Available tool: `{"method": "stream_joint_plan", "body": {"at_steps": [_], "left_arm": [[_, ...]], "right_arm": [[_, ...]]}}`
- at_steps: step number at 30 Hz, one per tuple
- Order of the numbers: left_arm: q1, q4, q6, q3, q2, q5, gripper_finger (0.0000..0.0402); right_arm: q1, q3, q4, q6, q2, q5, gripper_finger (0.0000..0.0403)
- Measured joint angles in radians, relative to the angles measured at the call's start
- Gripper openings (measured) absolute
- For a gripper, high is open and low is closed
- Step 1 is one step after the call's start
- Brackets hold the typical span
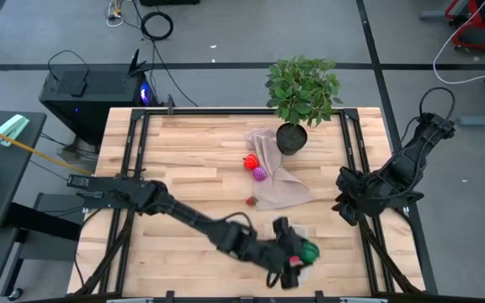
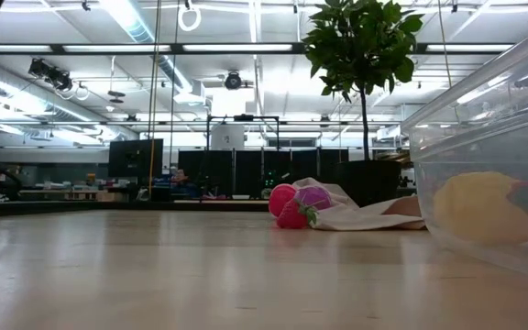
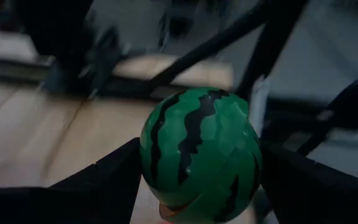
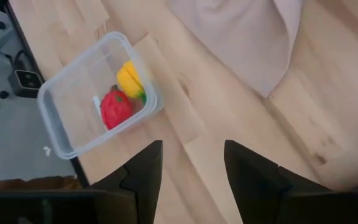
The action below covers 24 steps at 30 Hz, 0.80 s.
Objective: Pick and placing Produce into tupperware
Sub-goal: Put the green watermelon into the transparent bin
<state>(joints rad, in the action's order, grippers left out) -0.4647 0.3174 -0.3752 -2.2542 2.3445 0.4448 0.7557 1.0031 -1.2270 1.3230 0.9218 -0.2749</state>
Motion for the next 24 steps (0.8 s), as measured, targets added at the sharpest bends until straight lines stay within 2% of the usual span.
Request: {"method": "stream_joint_plan", "body": {"at_steps": [4,10,24], "left_arm": [[-0.038,-0.222,-0.006,0.132,0.0,0.063,0.0291],[-0.057,-0.514,-0.023,0.298,0.003,0.102,0.0291],[-0.055,-0.535,-0.137,0.492,-0.022,0.109,0.0291]], "right_arm": [[0.048,0.0,0.002,0.086,0.0,0.0,0.0178],[0.108,0.0,0.039,0.172,0.0,-0.02,0.0178],[0.151,0.0,0.112,0.204,0.001,-0.084,0.0178]]}}
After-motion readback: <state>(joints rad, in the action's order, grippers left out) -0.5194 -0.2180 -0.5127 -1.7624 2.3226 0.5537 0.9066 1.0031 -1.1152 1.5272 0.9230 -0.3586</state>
